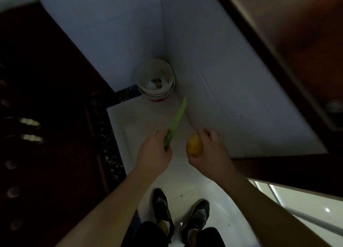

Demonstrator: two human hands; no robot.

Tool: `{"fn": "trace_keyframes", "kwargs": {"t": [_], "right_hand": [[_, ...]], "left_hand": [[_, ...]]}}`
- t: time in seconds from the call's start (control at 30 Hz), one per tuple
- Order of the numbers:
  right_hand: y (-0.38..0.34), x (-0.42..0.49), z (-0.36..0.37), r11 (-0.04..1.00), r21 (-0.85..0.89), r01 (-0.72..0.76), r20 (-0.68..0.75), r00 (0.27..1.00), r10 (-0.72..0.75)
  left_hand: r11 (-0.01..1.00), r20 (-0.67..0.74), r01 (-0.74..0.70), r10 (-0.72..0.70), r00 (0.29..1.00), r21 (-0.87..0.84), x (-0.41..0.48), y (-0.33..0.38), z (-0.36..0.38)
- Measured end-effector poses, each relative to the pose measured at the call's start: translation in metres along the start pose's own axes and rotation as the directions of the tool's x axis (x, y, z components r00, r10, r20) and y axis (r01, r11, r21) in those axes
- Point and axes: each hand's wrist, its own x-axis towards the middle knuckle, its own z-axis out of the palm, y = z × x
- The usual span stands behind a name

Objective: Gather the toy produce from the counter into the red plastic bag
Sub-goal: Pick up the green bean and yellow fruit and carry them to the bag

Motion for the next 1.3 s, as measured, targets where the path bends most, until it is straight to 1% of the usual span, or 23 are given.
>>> {"fn": "trace_keyframes", "kwargs": {"t": [0.2, 0.43, 0.53, 0.63, 0.73, 0.83, 0.93, 1.07, 1.17, 1.3], "right_hand": [[-0.062, -0.021, -0.063, 0.996, -0.001, 0.09, -0.085, 0.992, -0.09], [-0.123, -0.044, -0.121, 0.985, -0.027, 0.172, -0.159, 0.972, -0.175], [-0.15, -0.052, -0.148, 0.976, -0.007, 0.216, -0.218, 0.953, -0.212], [-0.177, -0.058, -0.174, 0.965, -0.016, 0.262, -0.235, 0.937, -0.258], [-0.206, -0.064, -0.195, 0.954, -0.01, 0.299, -0.264, 0.92, -0.291], [-0.232, -0.063, -0.208, 0.939, -0.017, 0.342, -0.305, 0.893, -0.331], [-0.262, -0.063, -0.224, 0.924, -0.028, 0.383, -0.324, 0.87, -0.37], [-0.294, -0.065, -0.245, 0.882, -0.037, 0.47, -0.356, 0.818, -0.451], [-0.31, -0.066, -0.259, 0.856, -0.05, 0.514, -0.385, 0.781, -0.492], [-0.32, -0.068, -0.274, 0.829, -0.067, 0.556, -0.41, 0.742, -0.531]], "left_hand": [[1.0, -0.088, 0.015, -0.016, 0.996, -0.014, -0.028, 0.047, -0.084], [0.999, -0.19, -0.013, 0.005, 0.982, -0.038, -0.064, 0.083, -0.155], [0.998, -0.248, -0.059, 0.048, 0.968, -0.036, -0.074, 0.097, -0.185], [0.995, -0.327, -0.093, 0.077, 0.942, -0.034, -0.086, 0.109, -0.213], [0.996, -0.386, -0.089, 0.074, 0.919, -0.022, -0.099, 0.117, -0.24], [0.994, -0.459, -0.104, 0.085, 0.884, -0.015, -0.109, 0.124, -0.27], [0.989, -0.542, -0.148, 0.132, 0.83, 0.014, -0.113, 0.129, -0.299], [0.981, -0.634, -0.188, 0.171, 0.754, 0.041, -0.116, 0.136, -0.333], [0.977, -0.682, -0.209, 0.185, 0.708, 0.048, -0.12, 0.145, -0.353], [0.981, -0.726, -0.187, 0.168, 0.667, 0.055, -0.131, 0.161, -0.368]]}}
